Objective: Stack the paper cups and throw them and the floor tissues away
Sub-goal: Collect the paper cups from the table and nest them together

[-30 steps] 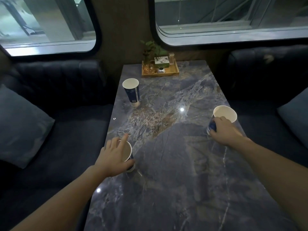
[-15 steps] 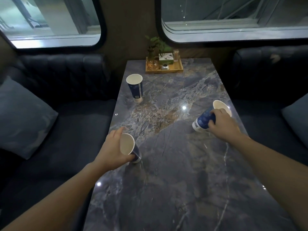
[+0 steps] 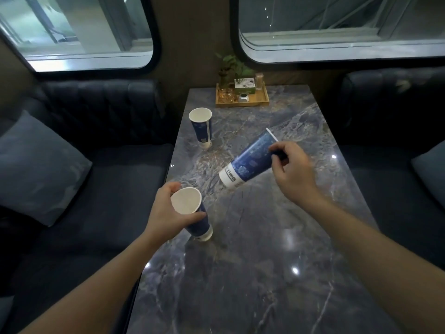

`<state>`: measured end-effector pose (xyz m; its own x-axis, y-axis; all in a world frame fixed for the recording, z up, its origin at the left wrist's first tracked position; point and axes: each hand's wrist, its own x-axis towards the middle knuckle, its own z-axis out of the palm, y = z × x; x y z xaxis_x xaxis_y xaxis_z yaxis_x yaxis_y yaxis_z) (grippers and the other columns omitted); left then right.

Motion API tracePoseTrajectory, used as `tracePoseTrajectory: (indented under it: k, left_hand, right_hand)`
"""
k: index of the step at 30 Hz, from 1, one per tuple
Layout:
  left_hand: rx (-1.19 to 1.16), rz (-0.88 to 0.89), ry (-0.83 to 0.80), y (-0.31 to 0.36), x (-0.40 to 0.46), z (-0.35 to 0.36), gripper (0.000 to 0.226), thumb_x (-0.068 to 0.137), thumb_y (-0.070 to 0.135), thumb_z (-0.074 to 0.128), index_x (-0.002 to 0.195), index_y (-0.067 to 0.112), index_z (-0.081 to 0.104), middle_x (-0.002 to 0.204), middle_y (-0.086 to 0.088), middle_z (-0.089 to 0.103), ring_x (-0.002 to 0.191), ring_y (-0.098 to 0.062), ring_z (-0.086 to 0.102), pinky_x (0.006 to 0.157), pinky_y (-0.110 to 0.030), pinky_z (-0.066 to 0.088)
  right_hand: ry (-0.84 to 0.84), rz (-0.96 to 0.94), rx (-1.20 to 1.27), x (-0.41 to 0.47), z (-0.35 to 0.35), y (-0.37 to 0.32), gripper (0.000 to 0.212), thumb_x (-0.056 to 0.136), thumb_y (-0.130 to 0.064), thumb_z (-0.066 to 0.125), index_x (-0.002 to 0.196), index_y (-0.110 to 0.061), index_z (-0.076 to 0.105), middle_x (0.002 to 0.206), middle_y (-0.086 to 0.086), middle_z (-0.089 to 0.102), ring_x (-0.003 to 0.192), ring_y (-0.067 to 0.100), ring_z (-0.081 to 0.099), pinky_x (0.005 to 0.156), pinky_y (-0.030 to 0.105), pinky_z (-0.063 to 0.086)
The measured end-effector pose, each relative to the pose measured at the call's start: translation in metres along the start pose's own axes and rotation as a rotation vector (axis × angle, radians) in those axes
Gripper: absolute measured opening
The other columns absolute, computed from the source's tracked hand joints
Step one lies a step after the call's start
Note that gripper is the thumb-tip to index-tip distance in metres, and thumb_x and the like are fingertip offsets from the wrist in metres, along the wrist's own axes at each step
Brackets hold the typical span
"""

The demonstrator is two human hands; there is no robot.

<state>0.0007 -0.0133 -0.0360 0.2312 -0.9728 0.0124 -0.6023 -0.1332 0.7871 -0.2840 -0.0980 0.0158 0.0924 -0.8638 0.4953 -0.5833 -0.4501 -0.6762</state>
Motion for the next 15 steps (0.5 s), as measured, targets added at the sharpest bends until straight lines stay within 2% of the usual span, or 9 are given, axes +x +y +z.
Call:
tracePoseTrajectory:
  k: [3, 7, 12, 15]
  left_hand:
    - [-0.038, 0.005, -0.006, 0.003, -0.004, -0.003, 0.077, 0.047, 0.032, 0.094, 0.11, 0.027, 0.048, 0.112, 0.003, 0.054, 0.101, -0.014, 0.055, 0.073, -0.018, 0.044]
    - [-0.122, 0.005, 0.007, 0.017, -0.012, -0.007, 0.08, 0.049, 0.023, 0.094, 0.114, 0.025, 0.048, 0.11, 0.008, 0.055, 0.099, -0.002, 0.055, 0.074, -0.019, 0.045]
    - [-0.216, -0.012, -0.049, 0.036, -0.021, -0.01, 0.081, 0.052, 0.021, 0.094, 0.117, 0.029, 0.048, 0.114, 0.011, 0.056, 0.104, -0.001, 0.056, 0.071, -0.012, 0.047]
    - [-0.261, -0.013, -0.059, 0.046, -0.029, -0.013, 0.082, 0.052, 0.022, 0.095, 0.12, 0.022, 0.049, 0.112, 0.01, 0.059, 0.097, 0.005, 0.059, 0.071, -0.014, 0.051]
  right_hand:
    - [0.032, -0.057, 0.074, -0.003, 0.003, -0.018, 0.018, 0.089, 0.004, 0.058, 0.106, -0.003, 0.061, 0.099, 0.002, 0.06, 0.085, 0.011, 0.057, 0.074, 0.009, 0.045]
    - [0.022, -0.067, 0.127, -0.005, 0.003, -0.044, 0.017, 0.089, 0.002, 0.058, 0.105, -0.005, 0.057, 0.095, -0.002, 0.056, 0.076, 0.003, 0.053, 0.072, 0.006, 0.044]
    - [-0.03, -0.091, 0.189, -0.009, 0.0, -0.069, 0.02, 0.091, -0.001, 0.058, 0.107, -0.009, 0.051, 0.092, -0.021, 0.049, 0.081, -0.008, 0.054, 0.071, 0.012, 0.047]
    - [-0.071, -0.097, 0.202, -0.016, -0.005, -0.077, 0.021, 0.092, -0.003, 0.058, 0.109, -0.01, 0.047, 0.092, -0.021, 0.048, 0.084, -0.006, 0.056, 0.073, 0.014, 0.049]
